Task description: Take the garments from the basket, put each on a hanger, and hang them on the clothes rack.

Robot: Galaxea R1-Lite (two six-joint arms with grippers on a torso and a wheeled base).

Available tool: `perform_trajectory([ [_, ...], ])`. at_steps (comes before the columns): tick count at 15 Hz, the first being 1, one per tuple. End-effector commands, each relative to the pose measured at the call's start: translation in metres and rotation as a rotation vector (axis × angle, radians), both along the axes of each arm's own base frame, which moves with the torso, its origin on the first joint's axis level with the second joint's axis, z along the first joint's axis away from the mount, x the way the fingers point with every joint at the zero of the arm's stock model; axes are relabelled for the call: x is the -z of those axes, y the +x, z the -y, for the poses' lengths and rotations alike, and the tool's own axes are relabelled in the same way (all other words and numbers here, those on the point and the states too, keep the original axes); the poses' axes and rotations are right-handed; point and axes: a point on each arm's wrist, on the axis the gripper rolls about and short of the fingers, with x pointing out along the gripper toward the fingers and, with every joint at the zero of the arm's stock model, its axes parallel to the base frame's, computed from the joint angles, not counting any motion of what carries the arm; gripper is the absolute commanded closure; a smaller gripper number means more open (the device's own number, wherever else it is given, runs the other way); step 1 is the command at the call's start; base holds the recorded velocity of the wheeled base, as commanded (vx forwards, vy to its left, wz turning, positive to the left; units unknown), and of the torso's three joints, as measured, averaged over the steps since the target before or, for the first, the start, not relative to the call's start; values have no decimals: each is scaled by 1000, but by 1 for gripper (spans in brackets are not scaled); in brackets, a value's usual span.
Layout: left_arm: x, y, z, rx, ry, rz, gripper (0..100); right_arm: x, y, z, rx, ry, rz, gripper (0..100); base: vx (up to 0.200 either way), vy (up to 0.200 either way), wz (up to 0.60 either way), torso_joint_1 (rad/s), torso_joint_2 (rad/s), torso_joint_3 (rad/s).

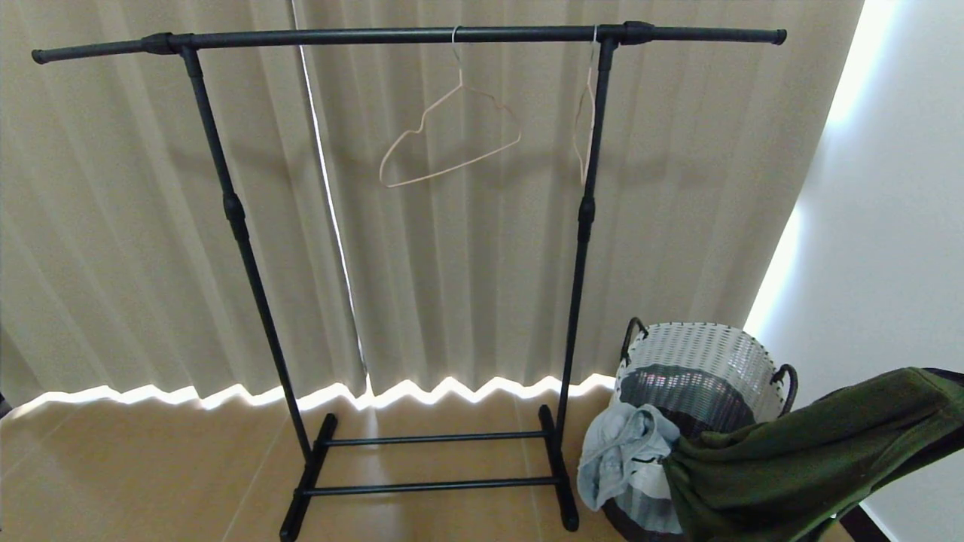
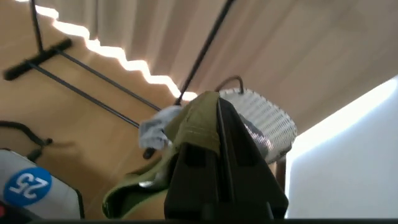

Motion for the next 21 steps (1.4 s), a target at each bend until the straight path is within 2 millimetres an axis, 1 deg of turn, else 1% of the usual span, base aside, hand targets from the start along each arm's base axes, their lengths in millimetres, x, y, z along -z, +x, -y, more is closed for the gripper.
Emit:
perform_trajectory([
  [1,-25,46,5,127,7,-206,0,-5,9,-8,-39,20,-16,100,0,0,0,0,0,0],
  [4,-49,79,11,153,-14,-209,0,-23,15,-12,-23,161,-27,100,0,0,0,0,0,0],
  [5,-64,101,17,181,-11,-214,0,-32,20,-19,-48,203,-29,100,0,0,0,0,0,0],
  [6,-70,116,23,205,-9,-226,0,-38,23,-24,-70,219,-28,100,0,0,0,0,0,0],
  [7,-75,132,30,215,-5,-229,0,-47,26,-30,-103,231,-19,100,0,0,0,0,0,0],
  [8,-76,142,38,238,-3,-231,0,-52,29,-36,-137,233,-19,100,0,0,0,0,0,0],
  [9,-76,149,49,269,-10,-233,0,-57,33,-44,-169,234,-20,100,0,0,0,0,0,0],
  [10,-74,156,65,291,-21,-238,0,-60,39,-50,-187,231,-27,100,0,0,0,0,0,0],
  [11,-73,160,81,294,-30,-230,0,-62,44,-56,-197,227,-33,100,0,0,0,0,0,0],
  [13,-69,168,113,282,-48,-215,0,-73,53,-68,-228,234,-23,100,0,0,0,0,0,0],
  [14,-66,168,124,299,-40,-223,0,-75,56,-71,-232,235,-25,100,0,0,0,0,0,0],
  [16,-57,159,149,400,-17,-270,0,-74,62,-80,-250,227,-40,100,0,0,0,0,0,0],
  [18,-50,149,175,480,-39,-349,0,-76,68,-88,-267,231,-37,100,0,0,0,0,0,0],
  [19,-46,149,190,491,-33,-374,0,-76,71,-94,-281,239,-27,100,0,0,0,0,0,0],
  [21,-38,150,211,497,-10,-404,0,-72,77,-105,-304,235,-32,100,0,0,0,0,0,0],
])
